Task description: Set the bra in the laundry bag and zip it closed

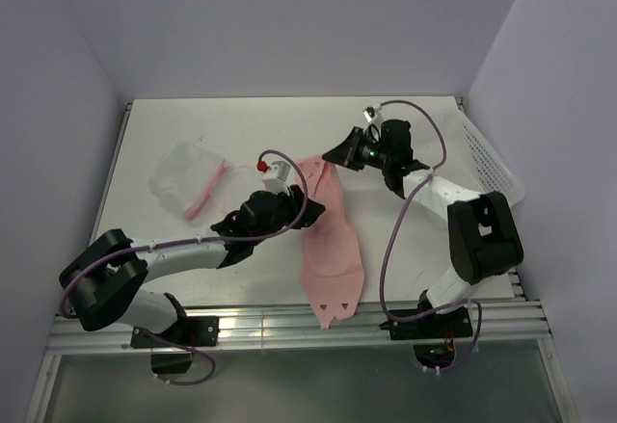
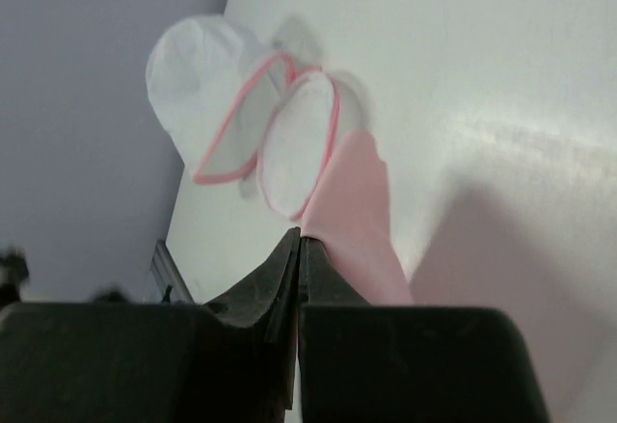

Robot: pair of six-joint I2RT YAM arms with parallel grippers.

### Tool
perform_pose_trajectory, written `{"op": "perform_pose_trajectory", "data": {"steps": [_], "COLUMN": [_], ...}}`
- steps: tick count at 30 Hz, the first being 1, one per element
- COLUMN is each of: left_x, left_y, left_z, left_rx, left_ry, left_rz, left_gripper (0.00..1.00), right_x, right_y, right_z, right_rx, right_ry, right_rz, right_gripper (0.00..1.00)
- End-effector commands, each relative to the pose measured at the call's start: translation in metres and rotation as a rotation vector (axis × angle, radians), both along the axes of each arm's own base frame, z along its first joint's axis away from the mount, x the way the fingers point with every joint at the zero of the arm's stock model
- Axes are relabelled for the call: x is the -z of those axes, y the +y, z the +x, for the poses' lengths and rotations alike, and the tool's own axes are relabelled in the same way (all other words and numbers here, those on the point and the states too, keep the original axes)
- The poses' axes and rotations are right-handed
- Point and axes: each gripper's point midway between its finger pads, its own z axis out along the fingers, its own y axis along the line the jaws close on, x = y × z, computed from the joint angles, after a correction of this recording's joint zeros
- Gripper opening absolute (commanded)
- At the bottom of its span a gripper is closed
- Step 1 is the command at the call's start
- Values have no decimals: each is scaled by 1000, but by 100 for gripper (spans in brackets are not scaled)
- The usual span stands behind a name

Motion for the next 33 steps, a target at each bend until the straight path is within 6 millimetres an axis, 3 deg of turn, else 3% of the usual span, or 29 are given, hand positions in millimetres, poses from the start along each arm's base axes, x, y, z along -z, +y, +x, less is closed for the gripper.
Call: {"op": "perform_pose_trajectory", "data": {"steps": [1, 3, 6, 9, 10, 13, 14, 17, 24, 33], "left_x": [5, 11, 13, 21, 12, 22, 29, 49, 84, 91], "left_y": [-10, -7, -17, -22, -26, -32, -31, -27, -28, -27], "left_z": [-30, -28, -17, -1, 10, 32, 37, 52, 62, 79], "left_rx": [67, 39, 38, 6, -13, -35, -51, -83, -114, -211], "left_ry": [35, 47, 31, 14, -11, -9, 3, 22, 58, 54], "left_rz": [-31, -30, -4, 44, 34, 61, 76, 91, 141, 134], "left_gripper": [41, 38, 36, 29, 27, 10, 0, 0, 0, 0], "right_x": [-25, -45, -49, -51, -49, -38, -36, -28, -50, -56], "right_y": [1, 6, 13, 16, 16, 14, 12, 9, 2, -7], "right_z": [38, 54, 75, 80, 79, 70, 67, 48, 23, -24], "right_rx": [24, 30, 25, 12, 9, -1, -1, -12, -18, -12], "right_ry": [-79, -117, -106, -103, -99, -88, -88, -80, -134, -151], "right_rz": [18, 43, 65, 69, 65, 48, 42, 48, 65, 111], "right_gripper": [0, 0, 0, 0, 0, 0, 0, 0, 0, 0]}}
